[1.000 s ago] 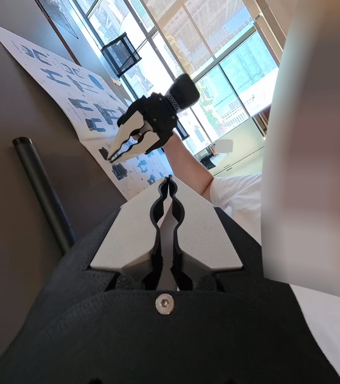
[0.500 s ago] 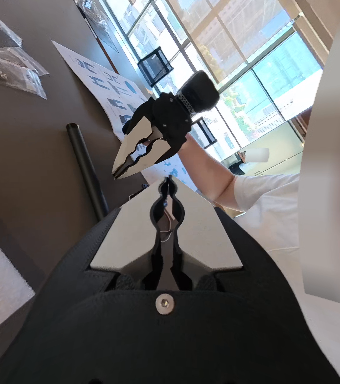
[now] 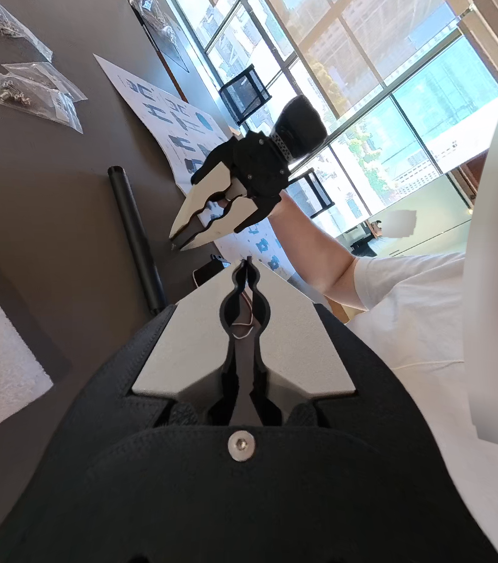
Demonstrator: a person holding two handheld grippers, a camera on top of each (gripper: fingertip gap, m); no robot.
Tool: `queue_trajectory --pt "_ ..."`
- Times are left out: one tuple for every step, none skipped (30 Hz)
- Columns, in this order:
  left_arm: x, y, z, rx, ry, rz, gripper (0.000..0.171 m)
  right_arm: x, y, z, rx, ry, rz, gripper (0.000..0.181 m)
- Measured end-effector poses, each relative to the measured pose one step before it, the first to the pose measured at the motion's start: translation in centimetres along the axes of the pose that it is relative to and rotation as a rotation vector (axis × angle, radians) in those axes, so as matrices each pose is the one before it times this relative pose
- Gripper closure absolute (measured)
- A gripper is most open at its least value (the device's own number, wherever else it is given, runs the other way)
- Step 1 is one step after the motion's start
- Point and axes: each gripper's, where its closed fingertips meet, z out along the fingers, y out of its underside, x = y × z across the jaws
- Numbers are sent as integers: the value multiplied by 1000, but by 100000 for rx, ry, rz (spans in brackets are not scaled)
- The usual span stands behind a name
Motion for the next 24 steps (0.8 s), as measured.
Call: queue_trajectory --pt "115 95 -3 -374 -369 598 171 -4 -138 -263 783 1495 -570 170" --pt "169 156 49 -610 -347 1125 171 96 -144 -365 744 2265 -517 168" --pt "206 233 105 -1009 -222 1538 171 94 -173 -487 1080 2389 -248 166" --pt "199 323 172 -1508 -295 1519 171 -60 -244 -567 1587 1612 221 164" --pt "132 367 193 -1671 -607 1230 171 -214 -368 -630 2410 1119 295 163" --pt "78 308 192 -1309 -821 886 171 -397 -517 -648 3179 684 264 162" --pt "38 236 162 -709 -733 486 171 -655 -681 -592 4218 -358 271 159" --pt "31 159 135 -196 -390 55 171 -997 -899 -433 5607 -1922 463 155" --pt "71 85 129 107 233 -294 171 -1134 -911 -186 5716 -2585 541 153" --pt "74 39 114 267 690 -565 171 -1187 -633 85 4004 -2858 -233 149" --pt "64 -1 93 385 737 -623 171 -978 -259 270 1681 -2001 -1366 147" --pt "15 -29 89 368 476 -475 171 -511 -25 320 187 269 -2305 148" --pt "-13 -18 73 213 136 -321 171 -251 71 305 -198 829 -2255 148" --pt "2 -35 73 83 51 -125 171 -61 185 264 -845 535 -779 148" --pt "47 -41 68 69 151 109 171 -120 204 224 -862 -997 715 148" --pt "63 -40 72 52 126 251 171 -141 138 192 -334 -1705 1600 148" --pt "40 -38 62 14 12 275 171 -71 107 134 -108 -1192 1344 149" --pt "34 -21 65 -7 28 194 171 -7 135 119 -474 -400 420 151" --pt "24 -7 54 45 69 47 171 -49 167 103 -1093 -187 -576 154" --pt "5 -7 38 88 65 -121 171 -3 61 70 -612 497 -1358 156" --pt "10 -2 20 111 162 -179 171 91 9 53 -123 964 -1054 157" --pt "21 20 5 54 170 -184 171 -21 54 63 -438 -170 -180 157" --pt "-13 18 -20 31 -34 -100 171 -9 43 46 -226 -144 56 160" --pt "-47 21 -34 33 -230 -12 171 -30 -7 15 333 -244 21 161"
